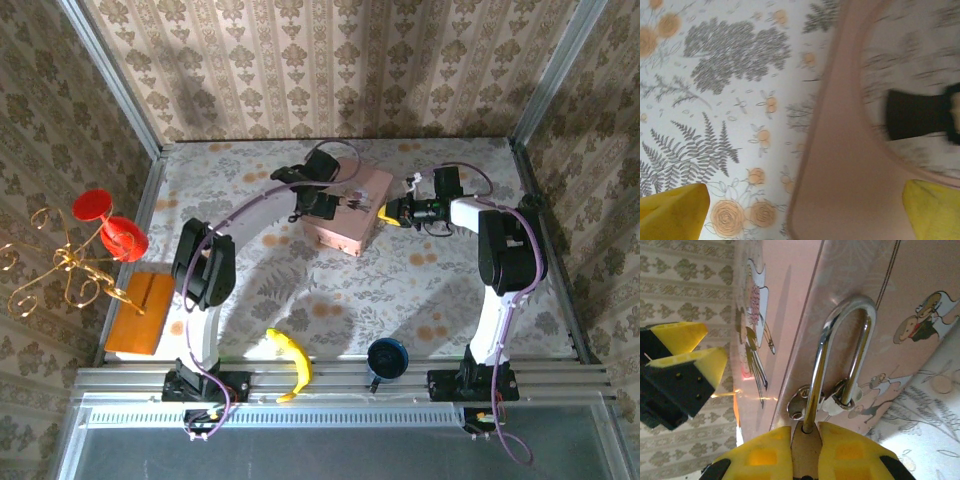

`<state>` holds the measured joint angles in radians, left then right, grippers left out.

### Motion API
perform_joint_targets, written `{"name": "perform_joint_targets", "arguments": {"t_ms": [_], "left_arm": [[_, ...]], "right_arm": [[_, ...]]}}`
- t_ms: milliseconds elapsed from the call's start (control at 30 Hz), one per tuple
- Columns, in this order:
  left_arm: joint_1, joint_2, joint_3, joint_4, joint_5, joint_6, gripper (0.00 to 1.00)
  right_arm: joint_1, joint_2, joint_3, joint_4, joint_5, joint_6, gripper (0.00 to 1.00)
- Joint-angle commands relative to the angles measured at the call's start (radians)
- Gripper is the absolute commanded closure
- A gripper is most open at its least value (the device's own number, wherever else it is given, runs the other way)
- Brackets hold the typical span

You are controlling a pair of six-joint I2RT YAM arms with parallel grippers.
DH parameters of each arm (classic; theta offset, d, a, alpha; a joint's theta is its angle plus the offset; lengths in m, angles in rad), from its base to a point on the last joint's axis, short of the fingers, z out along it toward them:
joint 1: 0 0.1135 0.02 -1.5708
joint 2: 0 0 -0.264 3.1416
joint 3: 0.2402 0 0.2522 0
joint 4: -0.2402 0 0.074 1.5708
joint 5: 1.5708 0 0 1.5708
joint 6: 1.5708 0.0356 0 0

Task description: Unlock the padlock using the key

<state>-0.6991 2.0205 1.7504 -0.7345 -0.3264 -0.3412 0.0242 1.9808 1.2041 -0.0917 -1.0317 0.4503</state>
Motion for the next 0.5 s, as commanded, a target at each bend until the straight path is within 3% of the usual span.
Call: {"name": "perform_joint_targets", "arguments": {"t_ms": [0, 200, 467], "left_arm": [[-0.058, -0.021, 0.052, -0.037, -0.028, 0.052, 0.0], [-0.108, 0.096, 0.117, -0.081, -0.034, 0.057, 0.0], [-0.094, 0.128, 0.062, -0.072, -0.045, 0.039, 0.0]], "right_arm": [[0.003, -0.075, 0.02, -0.033, -0.151, -0.077, 0.97], [-0.011, -0.059, -0.002, -0.025, -0.147, -0.041, 0.97], [-0.04, -0.03, 0.048, -0.307, 0.088, -0.137, 0.84]]}}
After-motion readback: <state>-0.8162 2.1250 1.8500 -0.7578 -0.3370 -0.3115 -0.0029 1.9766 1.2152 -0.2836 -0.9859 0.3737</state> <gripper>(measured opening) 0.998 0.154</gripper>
